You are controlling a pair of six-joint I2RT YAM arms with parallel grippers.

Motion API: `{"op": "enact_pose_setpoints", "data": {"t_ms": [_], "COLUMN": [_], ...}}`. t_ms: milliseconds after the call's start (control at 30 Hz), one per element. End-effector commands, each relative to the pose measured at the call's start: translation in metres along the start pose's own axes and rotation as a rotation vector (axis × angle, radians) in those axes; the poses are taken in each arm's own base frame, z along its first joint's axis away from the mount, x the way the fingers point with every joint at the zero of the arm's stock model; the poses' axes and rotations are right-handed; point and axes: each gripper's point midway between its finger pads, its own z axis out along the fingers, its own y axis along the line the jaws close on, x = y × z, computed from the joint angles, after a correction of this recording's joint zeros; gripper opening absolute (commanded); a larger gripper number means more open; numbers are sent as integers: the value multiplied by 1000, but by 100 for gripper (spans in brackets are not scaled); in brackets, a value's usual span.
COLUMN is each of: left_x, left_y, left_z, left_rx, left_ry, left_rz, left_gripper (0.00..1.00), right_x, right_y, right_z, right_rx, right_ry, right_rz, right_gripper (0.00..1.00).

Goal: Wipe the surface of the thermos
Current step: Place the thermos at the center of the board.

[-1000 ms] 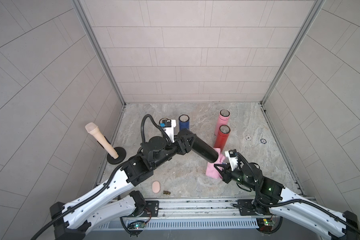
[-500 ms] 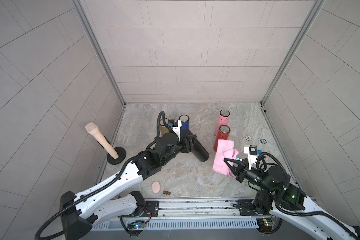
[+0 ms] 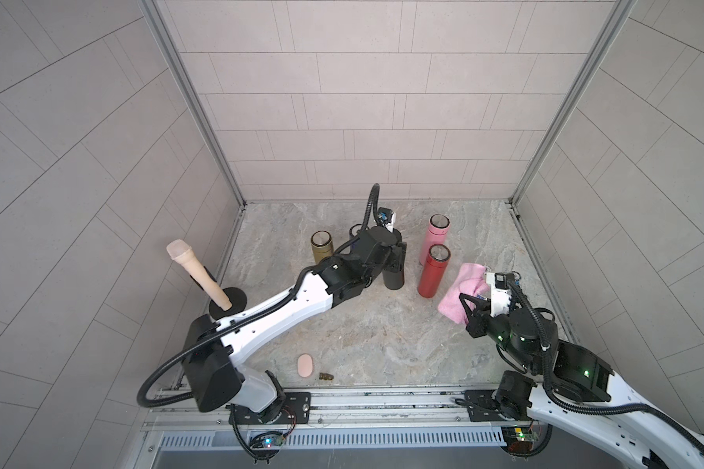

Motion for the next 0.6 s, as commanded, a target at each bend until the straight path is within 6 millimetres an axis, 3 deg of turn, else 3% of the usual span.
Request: {"op": "enact_pose_setpoints", "data": {"t_ms": [0,267,567], "left_x": [-28,-24,-13], "left_y": [-6,-2,7], "left_z": [22,96,131], "left_rx": [-29,-44,-32], "left_ry": [-70,-38,-54], "left_rz": [58,67,15], "left_gripper": [0,0,0], "right_x": [-16,-16,-6], "right_y": [-18,-25,-26], "right_z": [-10,-16,-12], "right_rx": [90,102,94], "right_ry": [-67,-79,-67], "right_rz": [-17,-1,-3], "right_gripper": [0,0,0]}}
